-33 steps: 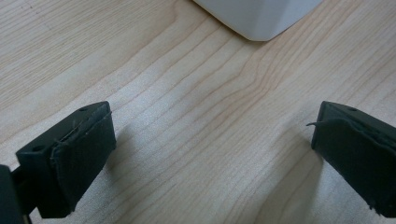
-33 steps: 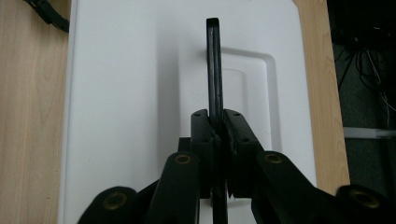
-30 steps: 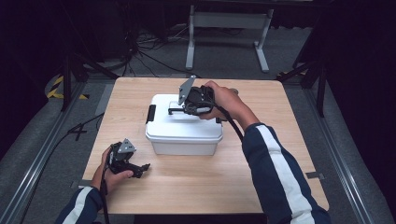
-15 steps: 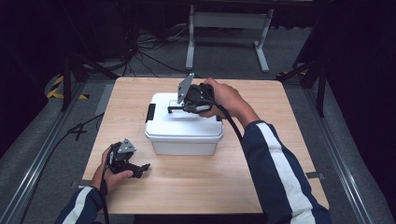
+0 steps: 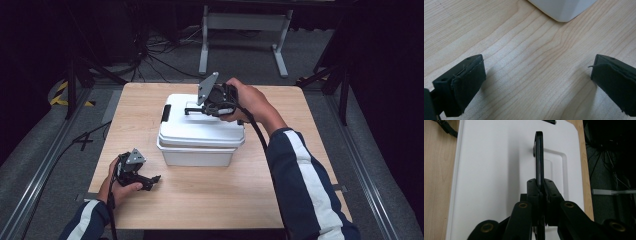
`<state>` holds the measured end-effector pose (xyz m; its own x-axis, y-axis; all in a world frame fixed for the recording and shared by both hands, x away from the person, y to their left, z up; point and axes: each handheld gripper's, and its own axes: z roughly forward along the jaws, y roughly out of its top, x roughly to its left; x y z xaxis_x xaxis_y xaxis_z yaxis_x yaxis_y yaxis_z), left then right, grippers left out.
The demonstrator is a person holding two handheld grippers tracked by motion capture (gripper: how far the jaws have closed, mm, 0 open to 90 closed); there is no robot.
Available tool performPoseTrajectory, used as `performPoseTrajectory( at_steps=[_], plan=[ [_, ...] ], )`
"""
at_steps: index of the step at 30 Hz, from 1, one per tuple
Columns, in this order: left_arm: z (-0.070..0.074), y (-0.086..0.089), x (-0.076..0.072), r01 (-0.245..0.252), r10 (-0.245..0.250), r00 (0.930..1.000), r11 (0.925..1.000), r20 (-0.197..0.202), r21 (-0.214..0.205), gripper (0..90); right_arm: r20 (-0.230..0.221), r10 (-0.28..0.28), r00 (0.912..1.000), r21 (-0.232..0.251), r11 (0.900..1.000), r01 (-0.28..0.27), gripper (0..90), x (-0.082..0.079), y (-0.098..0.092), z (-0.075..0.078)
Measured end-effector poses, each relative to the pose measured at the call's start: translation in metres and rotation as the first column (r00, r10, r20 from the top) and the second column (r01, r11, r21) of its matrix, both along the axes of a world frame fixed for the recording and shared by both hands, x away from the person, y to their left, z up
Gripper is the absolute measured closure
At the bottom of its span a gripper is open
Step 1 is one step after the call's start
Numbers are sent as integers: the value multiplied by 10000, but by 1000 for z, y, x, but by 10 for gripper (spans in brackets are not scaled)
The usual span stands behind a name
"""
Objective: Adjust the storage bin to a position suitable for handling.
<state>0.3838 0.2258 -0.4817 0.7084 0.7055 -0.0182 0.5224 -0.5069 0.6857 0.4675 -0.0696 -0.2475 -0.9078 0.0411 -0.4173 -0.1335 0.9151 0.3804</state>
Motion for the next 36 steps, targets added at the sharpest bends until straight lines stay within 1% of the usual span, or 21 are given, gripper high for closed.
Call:
performPoseTrajectory(
  at_steps=[1, 3, 8, 10, 11, 13, 14, 15, 16, 17, 18, 21, 22, 23, 24, 25, 26, 27, 28, 33, 36],
  plan=[
    [0, 0, 0, 0, 0, 10000, 10000, 2, 0, 2, 41, -79, 10000, 4, 10000, 79, 851, -1, -2, 1],
    [0, 0, 0, -2, 2, 10000, 10000, 1, -5, 2, 52, -48, 10000, -9, 10000, 48, 851, -1, -4, 2],
    [0, 0, 0, -3, 3, 10000, 10000, 0, -1, 2, 85, -183, 9998, 72, 9998, 183, 851, -3, -14, 7],
    [0, 0, 0, -1, 1, 10000, 10000, 1, 2, 2, 132, -88, 9999, 112, 9999, 86, 851, -2, -16, 8],
    [0, 0, 0, 0, 0, 10000, 10000, -1, 1, 2, 116, -220, 9997, 124, 9997, 219, 851, -3, -19, 9],
    [0, 0, 0, 1, -1, 10000, 10000, 0, 1, 2, 157, -169, 9997, 158, 9997, 166, 851, -3, -23, 10],
    [0, 0, 0, -1, 1, 10000, 10000, -1, 0, 2, 73, -303, 9995, 148, 9994, 302, 851, -4, -25, 10],
    [0, 0, 0, -1, 1, 10000, 10000, 1, -3, 2, 68, -322, 9995, 136, 9994, 321, 851, -5, -28, 11],
    [0, 0, 0, -1, 1, 10000, 10000, -2, -2, 2, 193, -227, 9996, 166, 9996, 223, 851, -4, -30, 11],
    [0, 0, 0, 4, -4, 10000, 10000, -2, -2, 2, 190, -262, 9995, 157, 9995, 259, 851, -5, -32, 11],
    [0, 0, 0, 7, -7, 10000, 10000, -7, -5, 1, 168, -375, 9992, 105, 9992, 373, 851, -6, -36, 12],
    [0, 0, 0, 6, -6, 10000, 10000, -41, -16, 1, 190, -430, 9989, 135, 9990, 427, 851, -8, -45, 12],
    [0, 0, 0, 3, -3, 10000, 10000, -42, -19, 1, 258, -347, 9991, 163, 9993, 343, 850, -8, -48, 13],
    [0, 0, 0, 2, -2, 10000, 10000, -41, -19, 1, 245, -462, 9986, 205, 9987, 457, 851, -10, -53, 13],
    [0, 0, 0, 2, -2, 10000, 10000, -41, -19, 1, 303, -425, 9986, 228, 9989, 418, 851, -10, -56, 14],
    [0, 0, 0, 2, -2, 10000, 10000, -42, -20, 1, 308, -552, 9980, 242, 9982, 545, 850, -11, -61, 14],
    [0, 0, 0, 2, -2, 10000, 10000, -42, -20, 1, 308, -552, 9980, 242, 9982, 545, 850, -11, -61, 14],
    [0, 0, 0, 5, -5, 10000, 10000, -41, -15, 1, 316, -621, 9976, 334, 9976, 610, 851, -11, -70, 15],
    [0, 0, 0, 2, -2, 10000, 10000, -42, -17, 1, 299, -727, 9969, 342, 9968, 716, 851, -12, -74, 15],
    [0, 0, 0, 4, -4, 10000, 10000, -41, -19, 1, 374, -892, 9953, 494, 9950, 874, 851, -14, -96, 17],
    [0, 0, 0, 2, -2, 10000, 10000, -29, -17, 1, 484, -1058, 9932, 558, 9931, 1030, 851, -16, -110, 19]
  ],
)
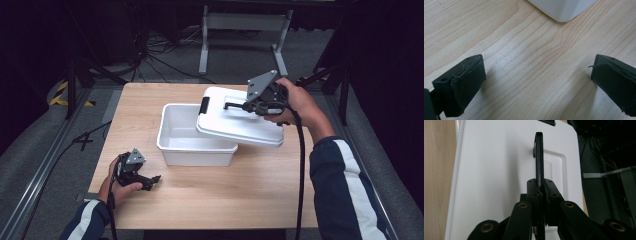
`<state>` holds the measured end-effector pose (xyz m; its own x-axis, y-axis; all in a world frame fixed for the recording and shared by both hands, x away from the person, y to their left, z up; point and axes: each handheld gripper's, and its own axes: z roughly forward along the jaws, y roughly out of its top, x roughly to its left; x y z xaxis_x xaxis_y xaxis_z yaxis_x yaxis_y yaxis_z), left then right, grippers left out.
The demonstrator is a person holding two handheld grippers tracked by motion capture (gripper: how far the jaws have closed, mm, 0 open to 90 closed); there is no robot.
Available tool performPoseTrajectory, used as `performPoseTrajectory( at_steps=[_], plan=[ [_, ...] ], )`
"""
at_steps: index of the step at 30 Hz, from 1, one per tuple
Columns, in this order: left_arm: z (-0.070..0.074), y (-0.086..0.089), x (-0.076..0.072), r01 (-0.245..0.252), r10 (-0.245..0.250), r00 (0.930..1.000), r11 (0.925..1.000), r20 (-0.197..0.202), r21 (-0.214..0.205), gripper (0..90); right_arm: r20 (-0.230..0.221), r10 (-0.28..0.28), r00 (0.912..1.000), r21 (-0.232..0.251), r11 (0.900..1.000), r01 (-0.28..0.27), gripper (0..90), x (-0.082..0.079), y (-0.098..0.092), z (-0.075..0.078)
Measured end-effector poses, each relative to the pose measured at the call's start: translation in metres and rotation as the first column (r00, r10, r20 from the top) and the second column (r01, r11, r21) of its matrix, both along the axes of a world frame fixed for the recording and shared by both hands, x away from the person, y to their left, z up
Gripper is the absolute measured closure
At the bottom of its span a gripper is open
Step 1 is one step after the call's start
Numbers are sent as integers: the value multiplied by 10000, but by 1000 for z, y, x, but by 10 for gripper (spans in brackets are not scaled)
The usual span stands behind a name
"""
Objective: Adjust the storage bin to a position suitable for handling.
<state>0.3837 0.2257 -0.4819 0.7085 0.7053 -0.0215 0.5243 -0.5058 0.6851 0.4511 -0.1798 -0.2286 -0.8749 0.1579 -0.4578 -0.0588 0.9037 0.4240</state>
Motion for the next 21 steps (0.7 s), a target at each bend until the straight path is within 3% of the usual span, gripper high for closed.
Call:
performPoseTrajectory(
  at_steps=[21],
  plan=[
    [0, 0, 0, -1, 1, 10000, 10000, -2, -2, 1, 54, -1096, 9940, 405, 9932, 1093, 850, -12, -77, 2]
  ],
)
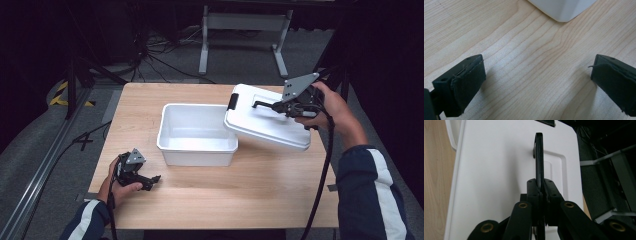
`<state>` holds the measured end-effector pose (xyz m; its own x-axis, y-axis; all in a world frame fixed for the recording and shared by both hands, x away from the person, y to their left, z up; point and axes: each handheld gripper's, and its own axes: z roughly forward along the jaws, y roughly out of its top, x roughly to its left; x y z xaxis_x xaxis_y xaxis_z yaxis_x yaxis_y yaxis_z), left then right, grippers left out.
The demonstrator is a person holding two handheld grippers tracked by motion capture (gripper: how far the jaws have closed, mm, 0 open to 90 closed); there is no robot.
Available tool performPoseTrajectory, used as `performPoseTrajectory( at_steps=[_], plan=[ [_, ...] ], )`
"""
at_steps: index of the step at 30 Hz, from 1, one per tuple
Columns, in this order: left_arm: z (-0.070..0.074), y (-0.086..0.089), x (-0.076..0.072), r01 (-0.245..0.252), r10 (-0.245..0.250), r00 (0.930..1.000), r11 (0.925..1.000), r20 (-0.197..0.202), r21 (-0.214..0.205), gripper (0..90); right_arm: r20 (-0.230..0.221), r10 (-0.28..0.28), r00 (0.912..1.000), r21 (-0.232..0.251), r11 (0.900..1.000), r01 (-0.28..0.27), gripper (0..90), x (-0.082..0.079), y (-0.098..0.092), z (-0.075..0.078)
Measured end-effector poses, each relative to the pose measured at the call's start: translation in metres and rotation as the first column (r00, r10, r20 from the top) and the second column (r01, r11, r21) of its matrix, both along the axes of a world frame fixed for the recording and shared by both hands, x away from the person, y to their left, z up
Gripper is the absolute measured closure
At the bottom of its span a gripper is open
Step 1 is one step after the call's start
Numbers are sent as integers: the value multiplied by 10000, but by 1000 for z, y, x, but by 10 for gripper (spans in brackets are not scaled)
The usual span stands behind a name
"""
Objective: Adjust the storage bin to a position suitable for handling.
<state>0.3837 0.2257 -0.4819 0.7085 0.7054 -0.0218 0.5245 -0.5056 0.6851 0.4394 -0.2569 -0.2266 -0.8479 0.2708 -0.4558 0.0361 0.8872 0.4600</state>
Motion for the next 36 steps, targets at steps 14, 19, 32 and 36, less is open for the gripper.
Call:
performPoseTrajectory(
  at_steps=[14, 19, 32, 36],
  plan=[
    [0, 0, 0, 0, 0, 10000, 10000, -1, 1, 1, -22, -755, 9971, 219, 9969, 756, 851, -5, -40, -7],
    [0, 0, 0, 1, -1, 10000, 10000, 1, 3, 1, -105, -914, 9958, 208, 9956, 916, 850, -5, -49, -11],
    [0, 0, 0, 3, -3, 10000, 10000, 1, 2, 1, -430, -1160, 9923, 180, 9930, 1168, 850, 1, -58, -31],
    [0, 0, 0, 1, -1, 10000, 10000, 1, 0, 1, -551, -1278, 9903, 144, 9916, 1288, 850, 6, -60, -42]
  ],
)
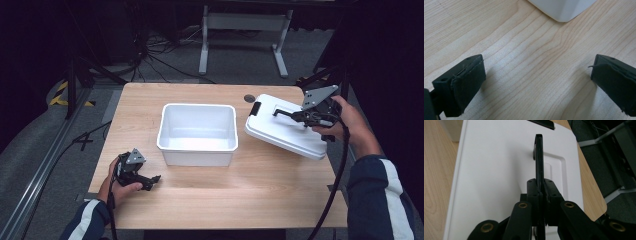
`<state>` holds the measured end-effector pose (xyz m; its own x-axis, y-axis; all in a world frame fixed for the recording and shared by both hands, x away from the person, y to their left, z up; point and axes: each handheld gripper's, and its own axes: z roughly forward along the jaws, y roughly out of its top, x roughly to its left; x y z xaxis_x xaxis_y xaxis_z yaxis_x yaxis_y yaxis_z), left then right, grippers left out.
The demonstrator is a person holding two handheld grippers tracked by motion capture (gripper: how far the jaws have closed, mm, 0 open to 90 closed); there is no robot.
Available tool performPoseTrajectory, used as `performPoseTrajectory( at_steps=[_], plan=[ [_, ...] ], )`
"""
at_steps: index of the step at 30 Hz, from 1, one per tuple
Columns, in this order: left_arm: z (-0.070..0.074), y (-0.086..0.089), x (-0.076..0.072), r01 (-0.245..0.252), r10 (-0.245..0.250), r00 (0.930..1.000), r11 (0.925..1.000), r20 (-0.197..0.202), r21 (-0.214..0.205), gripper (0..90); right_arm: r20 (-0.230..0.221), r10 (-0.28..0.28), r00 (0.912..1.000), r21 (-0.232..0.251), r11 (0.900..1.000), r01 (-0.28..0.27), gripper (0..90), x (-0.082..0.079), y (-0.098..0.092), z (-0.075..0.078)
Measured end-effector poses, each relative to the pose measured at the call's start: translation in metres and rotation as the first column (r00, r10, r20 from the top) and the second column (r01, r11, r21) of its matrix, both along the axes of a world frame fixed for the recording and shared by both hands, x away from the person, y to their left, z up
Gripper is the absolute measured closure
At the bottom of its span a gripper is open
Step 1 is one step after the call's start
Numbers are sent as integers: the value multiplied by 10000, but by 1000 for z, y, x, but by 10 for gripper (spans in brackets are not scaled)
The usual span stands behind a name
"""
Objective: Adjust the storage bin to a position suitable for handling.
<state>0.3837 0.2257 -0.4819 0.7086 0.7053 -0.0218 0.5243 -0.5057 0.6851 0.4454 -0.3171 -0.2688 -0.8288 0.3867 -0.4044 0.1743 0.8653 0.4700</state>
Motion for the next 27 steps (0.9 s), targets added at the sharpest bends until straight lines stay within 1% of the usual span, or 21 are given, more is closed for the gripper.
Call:
performPoseTrajectory(
  at_steps=[4, 6, 7, 8, 14, 18, 21, 23, 27],
  plan=[
    [0, 0, 0, 0, 0, 10000, 10000, 2, 0, 1, -257, -62, 9997, -4, 10000, 62, 850, 5, -1, -13],
    [0, 0, 0, -3, 3, 10000, 10000, 5, -12, 1, -304, -137, 9994, -19, 9999, 137, 850, 8, -1, -20],
    [0, 0, 0, -3, 3, 10000, 10000, 5, -12, 1, -304, -137, 9994, -19, 9999, 137, 850, 8, -1, -20],
    [0, 0, 0, -2, 2, 10000, 10000, -1, -2, 1, -358, -152, 9992, -52, 9999, 150, 851, 9, -1, -23],
    [0, 0, 0, 2, -2, 10000, 10000, -1, 1, 1, -704, -279, 9971, 98, 9995, 287, 850, 17, 0, -52],
    [0, 0, 0, 1, -1, 10000, 10000, -1, -2, 1, -997, -412, 9942, 25, 9991, 416, 850, 24, 1, -73],
    [0, 0, 0, -2, 2, 10000, 10000, 1, -3, 1, -1168, -454, 9921, -10, 9990, 456, 850, 28, 1, -83],
    [0, 0, 0, 2, -2, 10000, 10000, 0, 0, 1, -1235, -462, 9913, 80, 9988, 476, 850, 30, 1, -88],
    [0, 0, 0, 0, 0, 10000, 10000, -1, -2, 1, -1340, -479, 9898, 163, 9986, 505, 850, 32, 0, -94]
  ],
)
